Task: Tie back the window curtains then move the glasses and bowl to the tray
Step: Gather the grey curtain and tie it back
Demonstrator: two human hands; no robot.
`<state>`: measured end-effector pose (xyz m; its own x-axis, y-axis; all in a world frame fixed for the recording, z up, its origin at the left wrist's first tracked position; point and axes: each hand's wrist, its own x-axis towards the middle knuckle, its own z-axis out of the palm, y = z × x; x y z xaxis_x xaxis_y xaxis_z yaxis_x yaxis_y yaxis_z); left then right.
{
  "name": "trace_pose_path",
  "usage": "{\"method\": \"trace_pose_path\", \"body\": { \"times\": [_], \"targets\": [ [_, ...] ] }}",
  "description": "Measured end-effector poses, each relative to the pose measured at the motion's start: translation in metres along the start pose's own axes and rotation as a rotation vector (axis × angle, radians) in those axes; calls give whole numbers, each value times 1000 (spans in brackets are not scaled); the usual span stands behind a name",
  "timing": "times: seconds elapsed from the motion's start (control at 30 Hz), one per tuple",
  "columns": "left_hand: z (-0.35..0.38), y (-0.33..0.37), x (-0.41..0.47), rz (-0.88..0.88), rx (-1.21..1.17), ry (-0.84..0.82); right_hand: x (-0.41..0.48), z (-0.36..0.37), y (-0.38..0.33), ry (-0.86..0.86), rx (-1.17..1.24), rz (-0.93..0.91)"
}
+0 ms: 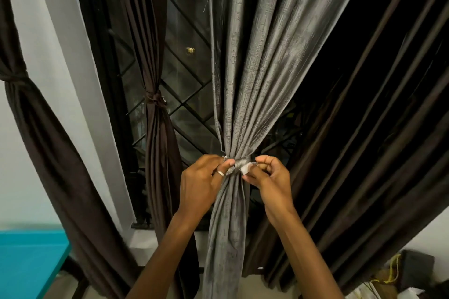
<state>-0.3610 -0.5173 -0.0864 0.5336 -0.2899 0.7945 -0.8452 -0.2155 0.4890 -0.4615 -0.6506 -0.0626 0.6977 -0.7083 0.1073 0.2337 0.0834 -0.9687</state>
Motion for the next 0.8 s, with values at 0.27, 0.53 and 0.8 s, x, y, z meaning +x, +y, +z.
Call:
{"method": "trace_pose_path", "body": {
  "times": [0.27, 0.53, 0.8],
  "targets": [
    [-14, -6, -2, 56, 249, -56, 18, -18, -2, 30, -169, -66],
    [-23, -15, 5, 85, 296, -100, 29, -36, 1, 61, -247, -95],
    [-8, -15, 4, -140, 135, -126, 26, -23, 11, 13, -217, -73]
  ]
}}
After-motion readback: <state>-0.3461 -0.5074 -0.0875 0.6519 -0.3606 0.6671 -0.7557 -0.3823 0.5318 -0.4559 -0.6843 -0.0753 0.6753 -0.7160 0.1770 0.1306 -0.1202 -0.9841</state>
